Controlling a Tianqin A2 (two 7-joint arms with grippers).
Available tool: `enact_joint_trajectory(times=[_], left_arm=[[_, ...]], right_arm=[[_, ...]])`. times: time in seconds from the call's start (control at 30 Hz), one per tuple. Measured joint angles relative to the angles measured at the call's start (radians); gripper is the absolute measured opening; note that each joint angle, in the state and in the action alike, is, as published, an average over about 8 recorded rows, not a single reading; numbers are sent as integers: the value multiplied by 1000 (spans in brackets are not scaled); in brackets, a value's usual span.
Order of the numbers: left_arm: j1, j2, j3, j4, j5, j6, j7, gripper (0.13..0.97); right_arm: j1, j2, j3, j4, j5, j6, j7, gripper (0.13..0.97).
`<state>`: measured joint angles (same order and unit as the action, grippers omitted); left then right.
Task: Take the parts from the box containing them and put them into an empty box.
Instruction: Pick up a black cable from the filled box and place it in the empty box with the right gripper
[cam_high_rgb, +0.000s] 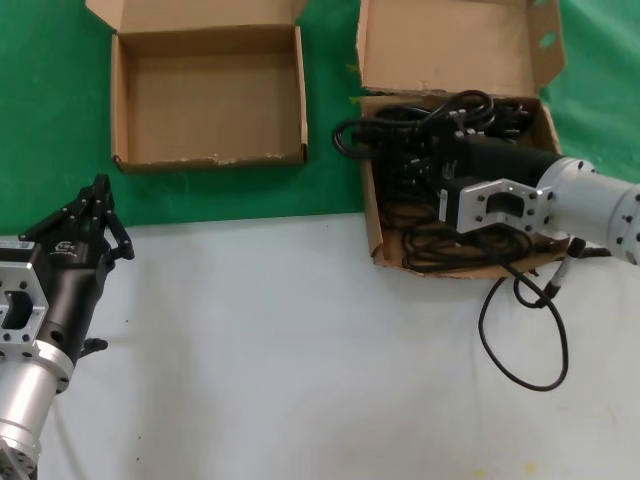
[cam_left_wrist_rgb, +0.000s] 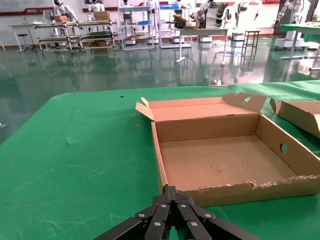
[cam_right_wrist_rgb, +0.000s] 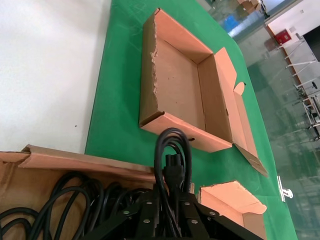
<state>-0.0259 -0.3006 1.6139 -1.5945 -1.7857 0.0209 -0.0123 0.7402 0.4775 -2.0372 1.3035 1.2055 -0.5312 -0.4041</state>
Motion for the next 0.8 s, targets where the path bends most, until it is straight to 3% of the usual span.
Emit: enact_joint_trajectory(times=[0.37,0.8], left_arm=[[0,0,0,0,0,0,0,145],[0,0,0,0,0,0,0,145]], right_arm=[[2,22,19,32,13,-8,17,181],[-19,76,91,304,-68,-65,180,161]])
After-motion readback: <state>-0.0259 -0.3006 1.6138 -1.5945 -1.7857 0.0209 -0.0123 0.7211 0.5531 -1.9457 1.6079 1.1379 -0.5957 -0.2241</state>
